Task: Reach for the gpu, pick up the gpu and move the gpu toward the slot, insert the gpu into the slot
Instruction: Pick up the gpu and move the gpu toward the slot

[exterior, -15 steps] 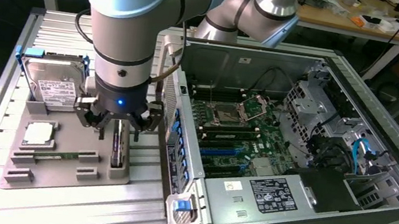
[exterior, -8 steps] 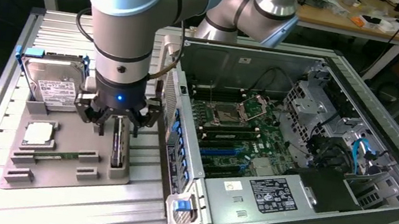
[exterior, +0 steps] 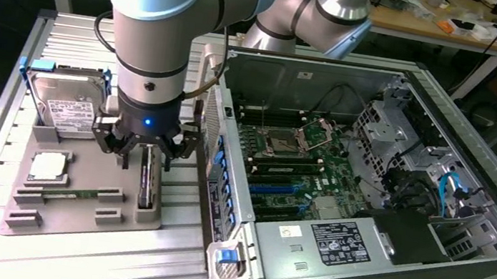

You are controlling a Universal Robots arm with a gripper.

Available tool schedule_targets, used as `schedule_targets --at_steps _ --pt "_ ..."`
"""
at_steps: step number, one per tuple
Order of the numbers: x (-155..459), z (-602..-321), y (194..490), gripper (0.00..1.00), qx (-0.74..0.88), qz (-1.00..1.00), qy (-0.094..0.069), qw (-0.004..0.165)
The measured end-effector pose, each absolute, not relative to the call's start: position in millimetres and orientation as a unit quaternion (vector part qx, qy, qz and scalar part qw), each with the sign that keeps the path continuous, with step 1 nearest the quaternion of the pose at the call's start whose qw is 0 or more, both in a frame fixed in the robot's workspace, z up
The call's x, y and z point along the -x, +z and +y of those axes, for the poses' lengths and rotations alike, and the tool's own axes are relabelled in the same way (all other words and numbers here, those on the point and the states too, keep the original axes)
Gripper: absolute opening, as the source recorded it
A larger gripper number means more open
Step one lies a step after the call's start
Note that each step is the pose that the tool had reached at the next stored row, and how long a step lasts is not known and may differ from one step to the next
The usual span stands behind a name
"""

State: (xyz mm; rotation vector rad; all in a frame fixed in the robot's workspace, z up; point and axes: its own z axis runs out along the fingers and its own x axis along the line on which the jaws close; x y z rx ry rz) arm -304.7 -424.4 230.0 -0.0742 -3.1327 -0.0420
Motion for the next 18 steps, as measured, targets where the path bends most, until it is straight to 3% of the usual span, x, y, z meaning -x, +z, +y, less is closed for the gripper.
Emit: schedule_targets --at_steps 9,11,12,17,18 --pt "304.7 -424.4 230.0 0.65 0.024 -1.0 -0.013 0.004" --pt "304.7 -424.4 230.0 0.52 0.024 -1.0 -0.013 0.004" --pt "304.7 -424.4 229.9 0.52 0.024 -1.0 -0.013 0.004" --pt "304.7 -424.4 230.0 0.28 0.024 -1.0 -0.013 0.004" --pt "304.7 -424.4 230.0 0.28 0.024 -1.0 -0.013 0.004"
